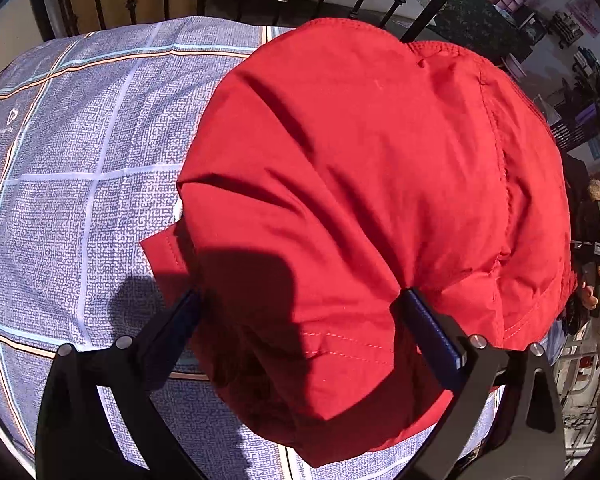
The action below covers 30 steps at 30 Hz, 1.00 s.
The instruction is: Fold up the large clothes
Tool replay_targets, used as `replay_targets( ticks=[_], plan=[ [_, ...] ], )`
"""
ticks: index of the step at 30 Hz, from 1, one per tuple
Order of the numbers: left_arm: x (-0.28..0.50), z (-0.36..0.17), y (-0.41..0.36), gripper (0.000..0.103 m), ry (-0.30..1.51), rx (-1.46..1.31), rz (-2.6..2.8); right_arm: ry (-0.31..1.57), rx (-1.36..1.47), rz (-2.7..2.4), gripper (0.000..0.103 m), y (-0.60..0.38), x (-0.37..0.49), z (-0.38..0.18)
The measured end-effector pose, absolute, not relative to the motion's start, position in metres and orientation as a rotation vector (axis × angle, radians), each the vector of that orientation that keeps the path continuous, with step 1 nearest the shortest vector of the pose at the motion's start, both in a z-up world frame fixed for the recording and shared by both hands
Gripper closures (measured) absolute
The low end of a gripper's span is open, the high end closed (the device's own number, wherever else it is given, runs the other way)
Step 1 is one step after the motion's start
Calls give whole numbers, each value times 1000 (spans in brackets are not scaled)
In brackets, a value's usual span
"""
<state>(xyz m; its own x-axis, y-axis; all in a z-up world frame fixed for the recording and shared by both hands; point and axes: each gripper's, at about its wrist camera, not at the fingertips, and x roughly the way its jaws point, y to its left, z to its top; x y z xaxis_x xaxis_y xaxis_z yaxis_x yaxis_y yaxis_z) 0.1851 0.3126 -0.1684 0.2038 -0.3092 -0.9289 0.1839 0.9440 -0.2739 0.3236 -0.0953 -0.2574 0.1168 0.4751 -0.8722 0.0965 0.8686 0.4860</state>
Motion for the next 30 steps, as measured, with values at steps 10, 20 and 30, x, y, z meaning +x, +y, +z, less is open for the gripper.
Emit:
replay_targets(
  ticks=[10,20,30],
  plan=[
    [198,-204,329,4,1367,-239,-398,1467,759,434,4,-108,315,-308],
    [167,-182,355,4,1329,-297,-313,1433,769,421,4,-97,307,-304],
    [169,-226,357,4,1362,-530,-306,1438,799,417,4,-111,301,-312]
  ],
)
